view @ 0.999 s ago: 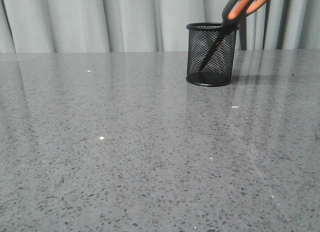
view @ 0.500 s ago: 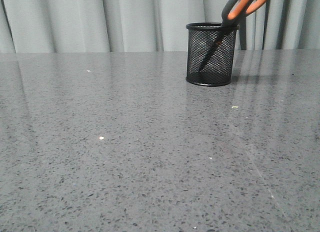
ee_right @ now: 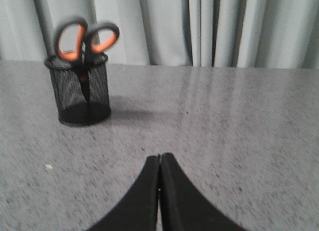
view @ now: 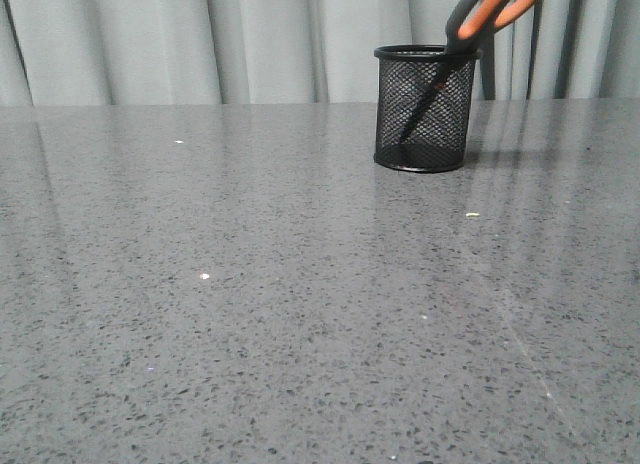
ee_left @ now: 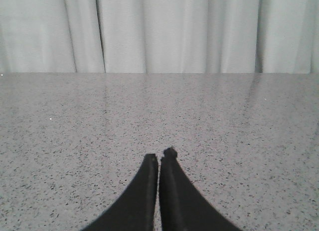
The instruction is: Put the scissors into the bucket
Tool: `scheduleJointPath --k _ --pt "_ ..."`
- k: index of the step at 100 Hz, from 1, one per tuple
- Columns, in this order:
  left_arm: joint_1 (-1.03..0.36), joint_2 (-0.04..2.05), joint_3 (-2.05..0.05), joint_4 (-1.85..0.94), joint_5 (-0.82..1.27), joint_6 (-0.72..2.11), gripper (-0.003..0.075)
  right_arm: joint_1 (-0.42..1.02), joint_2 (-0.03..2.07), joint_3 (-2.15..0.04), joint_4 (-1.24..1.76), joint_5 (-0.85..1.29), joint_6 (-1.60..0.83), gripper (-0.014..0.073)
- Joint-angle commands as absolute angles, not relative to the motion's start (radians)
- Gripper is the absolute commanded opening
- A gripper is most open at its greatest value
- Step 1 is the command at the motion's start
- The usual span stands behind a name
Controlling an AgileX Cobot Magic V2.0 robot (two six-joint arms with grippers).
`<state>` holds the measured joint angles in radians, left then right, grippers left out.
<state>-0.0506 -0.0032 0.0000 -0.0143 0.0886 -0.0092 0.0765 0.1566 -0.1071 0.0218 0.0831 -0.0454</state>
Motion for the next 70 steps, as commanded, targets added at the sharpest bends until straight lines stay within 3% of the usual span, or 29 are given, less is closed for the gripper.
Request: scheduleJointPath --k 1,13,70 --pt "-0.049 -0.03 0.04 -0.015 0.016 -0.017 -0.002 0.064 0.08 -0.076 -0.023 0.022 -0.032 -0.0046" --pt "-0.049 -0.03 0.04 -0.015 0.016 -0.017 -0.002 0.064 -0.039 0.006 -0.025 0.042 -0.032 -0.0046" --pt "-0.049 -0.028 0.04 -0.015 0.016 -0.017 -0.002 0.055 -0.032 0.02 -0.05 0.143 -0.032 -0.0046"
